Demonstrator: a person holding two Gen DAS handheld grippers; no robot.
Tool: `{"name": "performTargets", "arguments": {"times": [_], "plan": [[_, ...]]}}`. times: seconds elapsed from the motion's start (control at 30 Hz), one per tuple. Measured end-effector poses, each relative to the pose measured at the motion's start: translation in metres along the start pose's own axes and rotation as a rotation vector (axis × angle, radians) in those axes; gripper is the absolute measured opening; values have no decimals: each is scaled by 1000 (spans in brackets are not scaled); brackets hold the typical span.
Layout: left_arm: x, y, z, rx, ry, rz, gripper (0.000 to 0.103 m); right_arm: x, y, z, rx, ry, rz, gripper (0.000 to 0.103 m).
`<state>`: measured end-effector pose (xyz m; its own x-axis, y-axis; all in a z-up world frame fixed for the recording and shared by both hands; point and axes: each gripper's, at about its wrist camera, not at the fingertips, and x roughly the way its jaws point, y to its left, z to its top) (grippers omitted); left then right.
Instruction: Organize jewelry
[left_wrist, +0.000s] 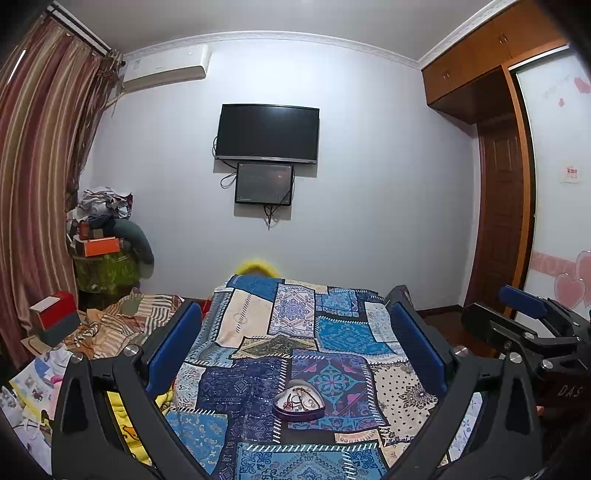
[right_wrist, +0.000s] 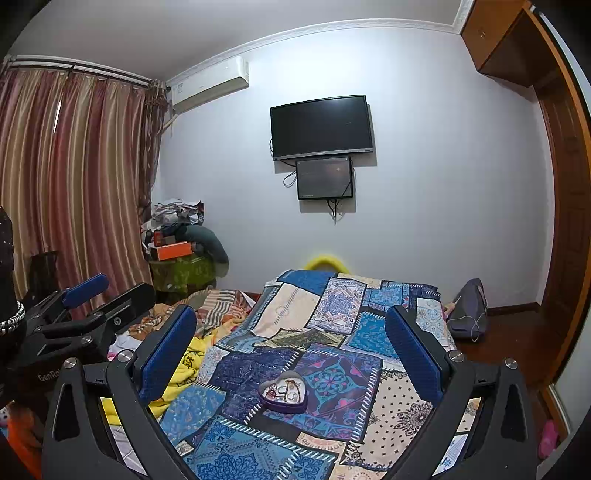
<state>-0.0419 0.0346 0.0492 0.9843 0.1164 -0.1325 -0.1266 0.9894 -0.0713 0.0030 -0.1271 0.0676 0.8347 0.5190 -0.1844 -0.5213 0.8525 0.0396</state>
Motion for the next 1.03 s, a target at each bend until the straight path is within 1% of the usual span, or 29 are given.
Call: {"name": "performTargets", "arguments": {"times": [0.6, 1.03], "plan": [[0, 2, -1, 1, 2, -11, 103, 1, 0, -2, -3, 0, -3, 101], [8, 5, -4, -19, 26, -12, 103, 9, 0, -5, 0, 17, -6, 101]]}}
